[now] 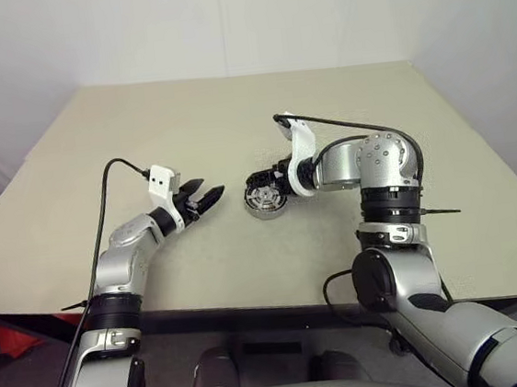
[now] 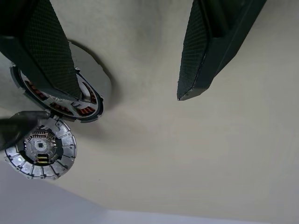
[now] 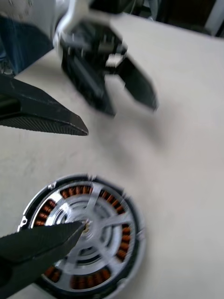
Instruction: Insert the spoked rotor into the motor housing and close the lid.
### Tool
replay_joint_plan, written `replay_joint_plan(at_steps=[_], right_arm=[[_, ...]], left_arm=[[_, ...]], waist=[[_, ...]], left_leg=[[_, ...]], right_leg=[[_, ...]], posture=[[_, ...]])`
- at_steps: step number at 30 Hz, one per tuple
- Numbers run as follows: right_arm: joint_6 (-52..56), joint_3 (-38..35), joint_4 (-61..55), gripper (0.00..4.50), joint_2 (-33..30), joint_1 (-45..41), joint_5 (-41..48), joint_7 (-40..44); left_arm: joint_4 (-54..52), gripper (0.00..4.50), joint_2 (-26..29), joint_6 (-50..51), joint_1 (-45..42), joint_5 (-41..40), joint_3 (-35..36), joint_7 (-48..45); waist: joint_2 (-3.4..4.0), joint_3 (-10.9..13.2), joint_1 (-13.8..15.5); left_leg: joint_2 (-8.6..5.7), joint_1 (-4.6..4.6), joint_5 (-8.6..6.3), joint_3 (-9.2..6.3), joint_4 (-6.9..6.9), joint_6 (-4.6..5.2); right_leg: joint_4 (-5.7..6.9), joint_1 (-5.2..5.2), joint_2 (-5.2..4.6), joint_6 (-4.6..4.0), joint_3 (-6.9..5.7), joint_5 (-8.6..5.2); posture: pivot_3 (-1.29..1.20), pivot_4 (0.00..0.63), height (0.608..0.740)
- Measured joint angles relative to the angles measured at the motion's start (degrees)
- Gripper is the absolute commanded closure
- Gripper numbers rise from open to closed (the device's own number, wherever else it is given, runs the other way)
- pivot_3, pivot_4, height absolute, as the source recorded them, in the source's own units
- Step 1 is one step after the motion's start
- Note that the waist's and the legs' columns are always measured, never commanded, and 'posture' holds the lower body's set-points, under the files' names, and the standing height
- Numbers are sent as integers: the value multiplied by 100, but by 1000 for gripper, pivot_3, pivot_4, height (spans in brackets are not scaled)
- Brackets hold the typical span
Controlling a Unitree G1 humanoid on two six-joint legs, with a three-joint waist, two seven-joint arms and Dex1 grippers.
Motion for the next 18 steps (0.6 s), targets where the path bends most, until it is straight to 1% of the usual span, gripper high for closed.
replay_joint_plan(at_steps=[2,3,6,8,9,10,14,17,18], right_arm=[[-78,116,-80,1268,-175,-209,151,399],[-257,323,-186,1268,-338,-234,179,707],[-1124,938,-417,1268,-902,-164,87,1620],[-2110,1611,-567,1268,-1505,130,-273,2361],[-2796,1948,-589,1268,-1889,394,-575,2767],[-3210,2094,-547,1268,-2118,592,-786,2965],[-4353,2144,67,1268,-2601,1244,-1455,3299],[-4986,2135,486,1268,-2781,1615,-1903,3253],[-5138,2123,642,1648,-2797,1741,-2028,3192]], left_arm=[[33,1033,-10,0,-40,-1,-17,-43],[66,1033,-20,13,-82,-14,-26,-97],[147,1033,-29,178,-237,-123,-30,-278],[162,1033,-6,454,-346,-240,-78,-487],[173,1033,46,634,-405,-297,-136,-630],[179,1033,116,734,-424,-325,-160,-733],[286,1033,460,937,-499,-335,-160,-1044],[361,1033,592,963,-571,-334,-195,-1279],[409,1033,644,962,-600,-328,-203,-1352]], waist=[[0,0,1],[-1,0,15],[-3,-1,53],[-8,-4,93],[-11,-4,134],[-10,-4,148],[-9,-3,135],[-9,-3,130],[-8,-3,125]], left_leg=[[1,0,0,0,0,0],[0,0,0,-3,0,0],[-4,0,0,-4,4,1],[-4,1,-1,-5,9,1],[-4,3,-1,-6,12,3],[-4,3,-1,-6,13,3],[-4,4,-1,-5,18,3],[-4,4,-1,-5,22,5],[-4,4,-2,-5,23,5]], right_leg=[[1,1,0,0,-1,0],[-1,5,0,0,-3,0],[-4,13,-5,-17,-3,7],[-6,23,-8,-23,-6,8],[-7,26,-9,-29,-6,4],[-7,26,-9,-31,-6,3],[3,22,-5,-49,-4,11],[3,24,-5,-54,-4,12],[4,23,-5,-56,-4,13]], posture=[[0,0,740],[0,0,740],[0,0,740],[0,0,740],[0,0,740],[0,0,740],[0,0,740],[0,0,740],[0,0,740]])
